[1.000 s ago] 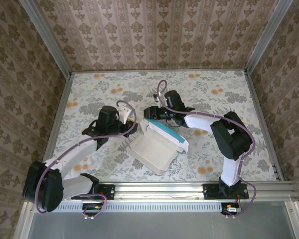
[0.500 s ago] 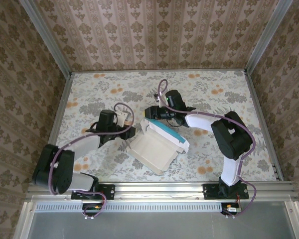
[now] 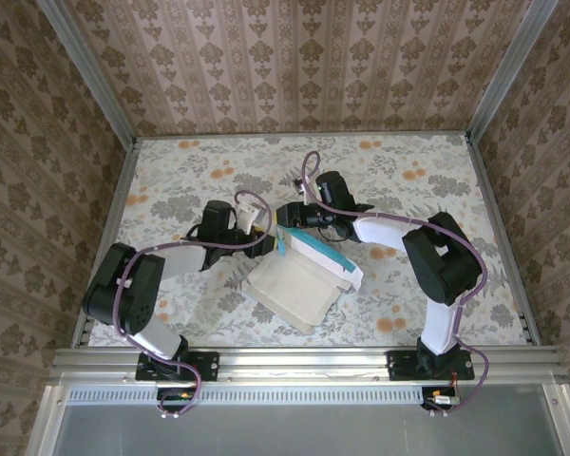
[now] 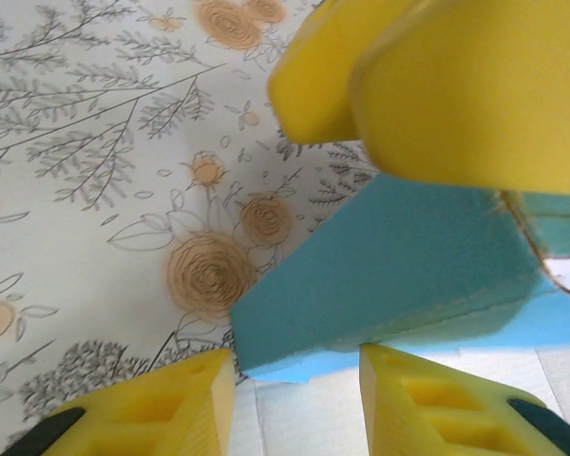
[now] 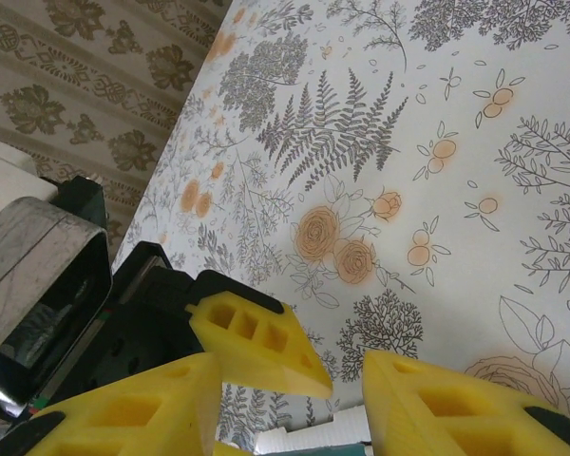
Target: Fold the paper box
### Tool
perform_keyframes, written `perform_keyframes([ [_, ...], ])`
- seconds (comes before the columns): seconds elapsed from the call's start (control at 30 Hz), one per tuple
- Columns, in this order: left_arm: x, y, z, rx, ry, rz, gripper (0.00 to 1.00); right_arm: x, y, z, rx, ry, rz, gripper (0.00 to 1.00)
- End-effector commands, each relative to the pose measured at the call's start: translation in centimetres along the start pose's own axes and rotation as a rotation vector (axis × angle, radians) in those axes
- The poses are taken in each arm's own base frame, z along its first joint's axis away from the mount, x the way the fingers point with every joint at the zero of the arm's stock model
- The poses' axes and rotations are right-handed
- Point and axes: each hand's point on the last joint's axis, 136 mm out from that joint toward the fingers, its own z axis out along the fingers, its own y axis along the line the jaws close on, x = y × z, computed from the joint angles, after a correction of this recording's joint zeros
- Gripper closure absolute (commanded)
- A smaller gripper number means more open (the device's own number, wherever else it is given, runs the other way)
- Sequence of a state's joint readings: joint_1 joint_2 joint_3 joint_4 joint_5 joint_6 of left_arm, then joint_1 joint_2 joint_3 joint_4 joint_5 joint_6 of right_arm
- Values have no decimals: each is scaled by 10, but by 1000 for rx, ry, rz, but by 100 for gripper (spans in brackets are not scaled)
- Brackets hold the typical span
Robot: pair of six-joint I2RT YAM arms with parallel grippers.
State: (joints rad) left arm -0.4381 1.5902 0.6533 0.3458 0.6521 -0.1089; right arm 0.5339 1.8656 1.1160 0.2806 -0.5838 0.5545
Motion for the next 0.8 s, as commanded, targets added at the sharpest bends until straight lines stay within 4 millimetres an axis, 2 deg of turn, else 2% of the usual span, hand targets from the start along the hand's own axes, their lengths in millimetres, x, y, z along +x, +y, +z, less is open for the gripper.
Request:
perform_keyframes([
  [0.0,-17,-7,6,39,-36,76,62,18,-12,4,21,62,52,55],
  [0.07,-19,-3,8,18,-40,77,61,17,-12,2,19,59,58,55],
  [0.1,-17,-12,13,34,-31,94,61,16,-12,2,16,58,61,55],
  [0.13,-18,-13,15,37,-33,98,61,17,-12,1,14,59,65,55],
  [0.4,-24,-6,23,-50,-48,125,61,17,-16,-2,21,58,78,57],
  [0.6,-26,7,23,-141,-27,130,71,17,-16,-2,16,59,83,58],
  [0.77,-25,12,27,-185,-4,144,74,17,-15,-3,11,57,85,59],
])
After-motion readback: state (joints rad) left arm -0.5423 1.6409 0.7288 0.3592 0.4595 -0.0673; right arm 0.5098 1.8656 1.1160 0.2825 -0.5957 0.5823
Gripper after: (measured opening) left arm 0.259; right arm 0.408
